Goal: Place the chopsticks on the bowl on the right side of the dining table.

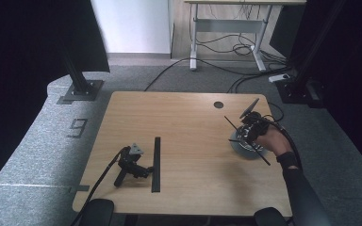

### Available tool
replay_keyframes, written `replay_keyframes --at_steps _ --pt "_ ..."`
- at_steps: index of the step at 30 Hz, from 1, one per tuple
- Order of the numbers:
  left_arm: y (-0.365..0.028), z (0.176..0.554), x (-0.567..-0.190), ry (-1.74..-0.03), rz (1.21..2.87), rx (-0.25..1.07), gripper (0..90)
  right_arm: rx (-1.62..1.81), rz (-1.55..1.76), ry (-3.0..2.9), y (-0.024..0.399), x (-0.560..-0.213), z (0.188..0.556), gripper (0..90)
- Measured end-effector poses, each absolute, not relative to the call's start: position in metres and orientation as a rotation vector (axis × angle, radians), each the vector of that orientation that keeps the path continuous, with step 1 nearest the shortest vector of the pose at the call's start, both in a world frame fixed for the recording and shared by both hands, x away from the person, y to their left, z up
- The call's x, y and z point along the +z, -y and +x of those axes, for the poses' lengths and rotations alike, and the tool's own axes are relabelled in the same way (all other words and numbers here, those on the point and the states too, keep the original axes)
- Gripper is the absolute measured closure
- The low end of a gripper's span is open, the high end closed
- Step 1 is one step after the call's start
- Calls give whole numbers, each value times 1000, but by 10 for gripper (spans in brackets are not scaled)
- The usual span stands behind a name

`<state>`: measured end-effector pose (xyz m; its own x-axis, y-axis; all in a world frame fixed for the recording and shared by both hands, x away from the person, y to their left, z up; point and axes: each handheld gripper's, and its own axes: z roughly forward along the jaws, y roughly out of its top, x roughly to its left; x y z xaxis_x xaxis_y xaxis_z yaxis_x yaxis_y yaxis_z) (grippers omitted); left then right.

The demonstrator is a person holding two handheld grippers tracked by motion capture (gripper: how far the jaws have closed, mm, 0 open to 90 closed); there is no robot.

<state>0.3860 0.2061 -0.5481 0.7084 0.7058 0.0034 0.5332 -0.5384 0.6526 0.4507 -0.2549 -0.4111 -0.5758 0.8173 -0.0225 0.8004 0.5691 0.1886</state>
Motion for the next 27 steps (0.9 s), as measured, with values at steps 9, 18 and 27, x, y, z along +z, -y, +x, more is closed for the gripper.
replay_keyframes --at_steps 9,18,27 --pt "-206 386 -548 -940 2277 351 0 224 1468 -2670 268 -433 466 858" --pt "-206 386 -548 -940 2277 351 0 203 1496 -2662 271 -452 475 858" --pt "-206 386 -548 -939 2277 352 0 225 1511 -2654 273 -462 480 858"
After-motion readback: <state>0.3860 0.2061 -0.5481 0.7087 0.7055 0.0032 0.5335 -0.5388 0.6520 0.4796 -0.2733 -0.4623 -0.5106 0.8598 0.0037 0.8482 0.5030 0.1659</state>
